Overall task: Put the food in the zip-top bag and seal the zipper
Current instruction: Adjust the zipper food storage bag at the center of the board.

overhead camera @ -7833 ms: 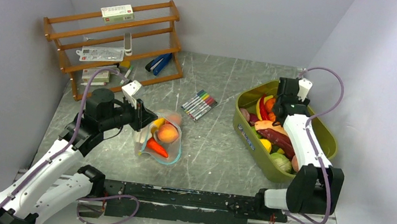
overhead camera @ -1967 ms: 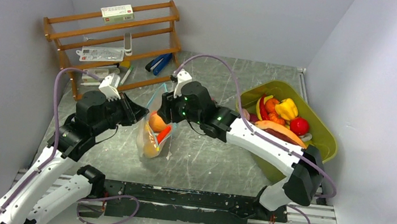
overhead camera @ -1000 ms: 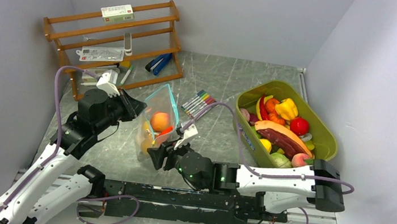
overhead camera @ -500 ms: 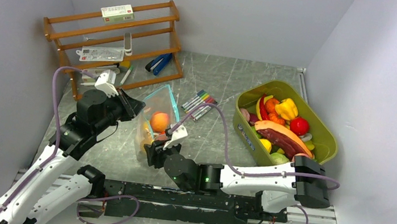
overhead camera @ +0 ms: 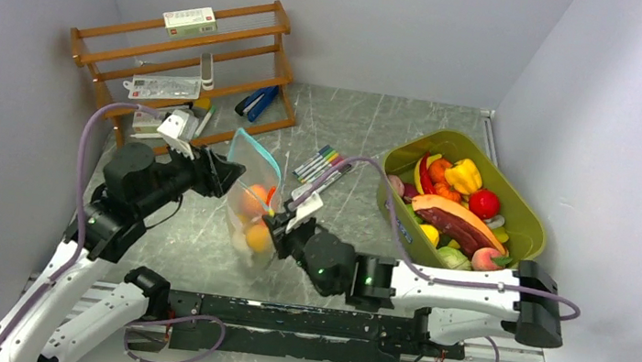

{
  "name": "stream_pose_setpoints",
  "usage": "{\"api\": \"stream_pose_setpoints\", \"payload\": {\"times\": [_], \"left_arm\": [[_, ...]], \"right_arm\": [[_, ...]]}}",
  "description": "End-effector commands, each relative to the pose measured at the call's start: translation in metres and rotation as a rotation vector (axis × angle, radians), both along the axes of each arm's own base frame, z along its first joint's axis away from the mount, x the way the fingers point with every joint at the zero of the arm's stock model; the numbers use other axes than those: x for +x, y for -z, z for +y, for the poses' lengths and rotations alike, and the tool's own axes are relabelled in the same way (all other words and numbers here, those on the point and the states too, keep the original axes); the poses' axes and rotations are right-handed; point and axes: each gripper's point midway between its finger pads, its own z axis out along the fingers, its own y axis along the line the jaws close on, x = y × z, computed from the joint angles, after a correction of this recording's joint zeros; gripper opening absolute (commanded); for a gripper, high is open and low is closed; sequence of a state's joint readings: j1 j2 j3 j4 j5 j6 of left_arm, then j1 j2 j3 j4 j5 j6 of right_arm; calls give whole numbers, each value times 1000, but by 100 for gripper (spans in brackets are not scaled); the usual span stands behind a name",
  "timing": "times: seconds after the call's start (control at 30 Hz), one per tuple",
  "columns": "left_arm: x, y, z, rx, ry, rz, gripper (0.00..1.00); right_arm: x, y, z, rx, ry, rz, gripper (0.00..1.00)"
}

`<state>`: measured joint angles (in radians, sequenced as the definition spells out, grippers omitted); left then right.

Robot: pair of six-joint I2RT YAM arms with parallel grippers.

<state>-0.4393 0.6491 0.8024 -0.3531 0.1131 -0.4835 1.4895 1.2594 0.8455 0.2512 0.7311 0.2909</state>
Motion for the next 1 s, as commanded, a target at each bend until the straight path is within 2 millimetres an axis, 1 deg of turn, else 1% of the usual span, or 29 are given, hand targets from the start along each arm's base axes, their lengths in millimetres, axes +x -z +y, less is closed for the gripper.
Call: {"api": "stream_pose_setpoints", "payload": {"times": [0.0,0.07,0.1,0.17,0.23,0.27,0.33,0.47,0.6,0.77,0.83,0.97], "left_arm": [[-42,-78,-21,228,360,-514,57],[-66,-77,-29,324,521,-650,59],[-78,-74,-33,360,601,-706,61],[-101,-63,-39,412,746,-800,66],[-118,-52,-42,438,856,-861,69],[-122,-48,-43,450,891,-885,70],[-123,-41,-45,455,922,-901,73],[-121,-28,-53,438,984,-895,73],[-116,-22,-60,417,1021,-913,73],[-116,-18,-68,395,1102,-937,75],[-111,-14,-71,395,1128,-925,75],[-94,-5,-77,412,1138,-893,75]], "right_arm": [[3,-16,-7,-84,-217,-113,0],[-3,-22,-9,-98,-321,-161,0],[-6,-27,-12,-100,-359,-187,0],[-8,-28,-15,-131,-415,-230,0],[-8,-29,-17,-150,-460,-253,0],[-8,-30,-18,-157,-485,-263,0],[-12,-28,-16,-181,-537,-280,0],[-16,-24,-14,-214,-605,-306,0],[-23,-27,-12,-224,-684,-329,0],[-20,-29,-13,-237,-712,-352,0],[-19,-30,-13,-238,-725,-356,0],[-23,-33,-11,-245,-762,-367,0]]}}
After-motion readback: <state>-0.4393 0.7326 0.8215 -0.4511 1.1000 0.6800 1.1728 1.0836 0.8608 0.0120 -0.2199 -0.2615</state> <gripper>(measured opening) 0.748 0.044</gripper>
